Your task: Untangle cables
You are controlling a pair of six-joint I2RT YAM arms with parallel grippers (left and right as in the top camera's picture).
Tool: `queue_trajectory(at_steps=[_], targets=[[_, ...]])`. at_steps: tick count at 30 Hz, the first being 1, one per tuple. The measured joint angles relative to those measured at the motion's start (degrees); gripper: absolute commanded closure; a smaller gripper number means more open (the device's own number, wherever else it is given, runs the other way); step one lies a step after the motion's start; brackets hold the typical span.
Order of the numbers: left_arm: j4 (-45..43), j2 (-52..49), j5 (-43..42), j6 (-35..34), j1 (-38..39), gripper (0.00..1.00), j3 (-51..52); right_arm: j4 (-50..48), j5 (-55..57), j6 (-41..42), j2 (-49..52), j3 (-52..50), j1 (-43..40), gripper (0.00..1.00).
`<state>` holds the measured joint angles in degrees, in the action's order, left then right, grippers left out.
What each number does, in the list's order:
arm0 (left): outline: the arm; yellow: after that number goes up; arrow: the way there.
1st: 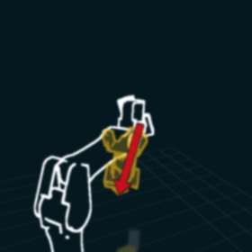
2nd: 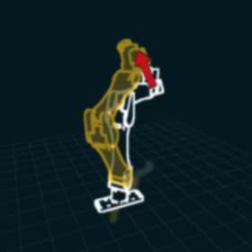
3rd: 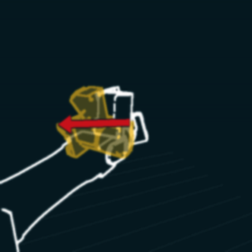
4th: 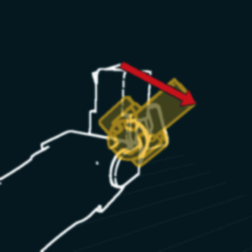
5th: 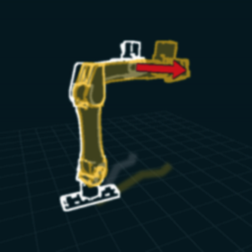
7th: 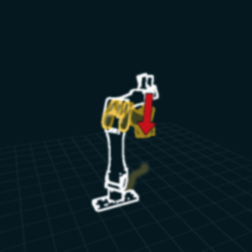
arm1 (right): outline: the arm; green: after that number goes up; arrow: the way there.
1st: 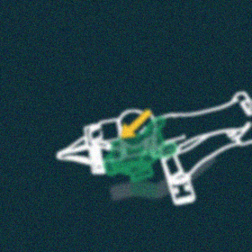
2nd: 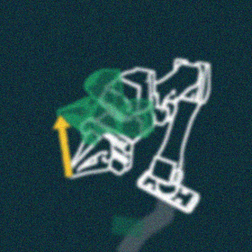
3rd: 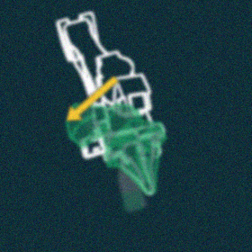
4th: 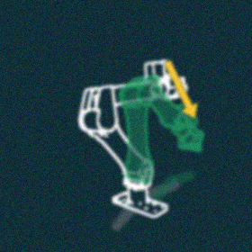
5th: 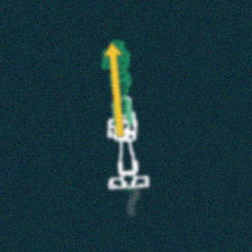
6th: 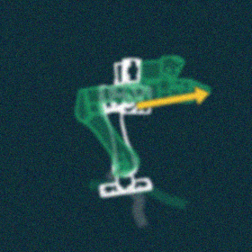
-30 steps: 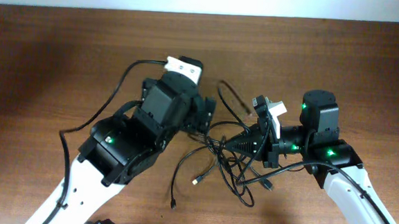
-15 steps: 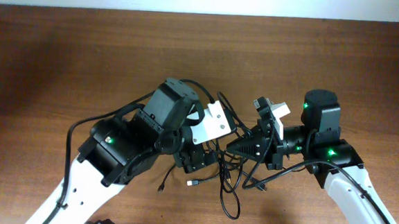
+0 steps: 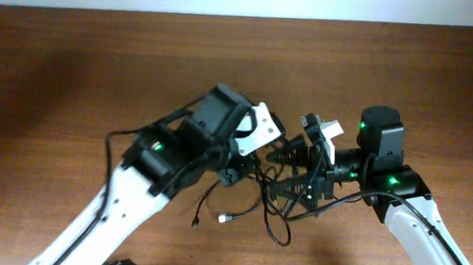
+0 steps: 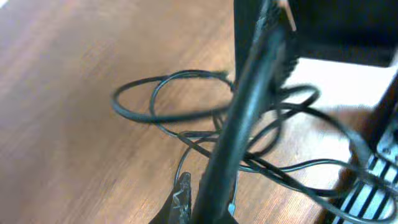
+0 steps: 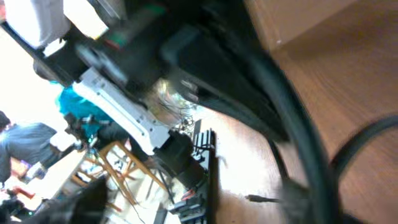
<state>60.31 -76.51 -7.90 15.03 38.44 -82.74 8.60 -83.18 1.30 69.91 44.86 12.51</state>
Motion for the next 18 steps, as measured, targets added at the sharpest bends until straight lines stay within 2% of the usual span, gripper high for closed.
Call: queue_trajectory(at_steps=[2, 3, 4, 5, 9, 14, 18], targets=[[1.4, 6.9, 2.0, -3.9, 0.0, 1.00, -0.3, 3.3, 5.6, 0.0, -0.1, 0.0, 0.0, 0.01], [1.7, 8.3, 2.2, -4.5, 0.0, 1.00, -0.4, 3.5, 6.7, 0.0, -0.1, 0.0, 0.0, 0.10], [2.5, 10.1, 2.4, -5.3, 0.0, 1.00, -0.4, 3.5, 8.0, -0.3, -0.1, 0.0, 0.0, 0.41], [2.5, 11.6, 2.4, -6.0, 0.0, 1.00, -0.4, 3.6, 8.5, 0.0, -0.1, 0.0, 0.0, 0.53], [1.8, 12.2, 2.5, -7.3, 0.0, 1.00, -0.4, 3.8, 8.7, -0.1, -0.1, 0.0, 0.0, 0.36], [-8.2, 12.2, 6.9, -14.3, 0.0, 1.00, -0.4, 8.3, 8.8, -6.2, -0.2, 0.1, 1.3, 0.37], [-13.1, 12.2, 15.3, -21.6, 0.0, 1.00, -0.4, 8.9, 8.8, -7.9, -0.2, 0.1, 1.5, 0.68]])
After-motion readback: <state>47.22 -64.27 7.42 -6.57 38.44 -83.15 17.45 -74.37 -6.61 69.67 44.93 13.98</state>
